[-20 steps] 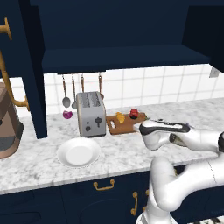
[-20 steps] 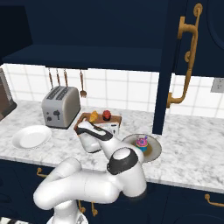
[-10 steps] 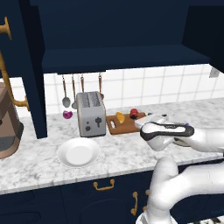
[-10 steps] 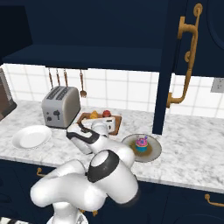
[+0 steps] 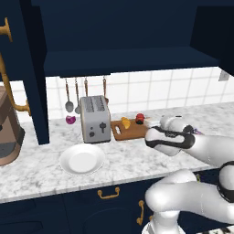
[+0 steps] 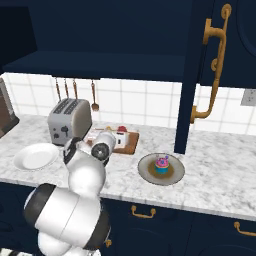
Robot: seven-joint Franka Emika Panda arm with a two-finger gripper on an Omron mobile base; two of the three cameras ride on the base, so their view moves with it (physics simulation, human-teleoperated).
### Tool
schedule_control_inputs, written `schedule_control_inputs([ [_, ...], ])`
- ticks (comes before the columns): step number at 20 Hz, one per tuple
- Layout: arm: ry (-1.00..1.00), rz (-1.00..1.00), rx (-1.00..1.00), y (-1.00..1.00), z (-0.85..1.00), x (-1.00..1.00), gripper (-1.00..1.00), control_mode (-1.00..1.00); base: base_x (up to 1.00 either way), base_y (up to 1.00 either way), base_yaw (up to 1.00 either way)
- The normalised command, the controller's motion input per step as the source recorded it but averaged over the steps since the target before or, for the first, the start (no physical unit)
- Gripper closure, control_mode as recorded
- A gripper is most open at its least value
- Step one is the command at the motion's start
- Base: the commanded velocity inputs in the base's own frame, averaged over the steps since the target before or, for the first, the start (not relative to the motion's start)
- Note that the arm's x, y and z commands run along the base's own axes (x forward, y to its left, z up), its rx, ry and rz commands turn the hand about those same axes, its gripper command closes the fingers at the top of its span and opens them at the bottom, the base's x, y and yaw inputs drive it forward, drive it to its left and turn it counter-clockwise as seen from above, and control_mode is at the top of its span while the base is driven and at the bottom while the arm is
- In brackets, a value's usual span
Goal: From the different types of pastries on the counter, select a croissant and place it on the cutting board. Then retrieve a jar of jam from the cabinet and place it alongside the croissant on the cutting board.
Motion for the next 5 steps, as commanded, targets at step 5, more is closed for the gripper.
schedule_control_inputs([
  [5, 0.26, -0.11, 0.01, 0.23, 0.19, -0.99, -1.0, -1.0, 0.0, 0.0, 0.0],
])
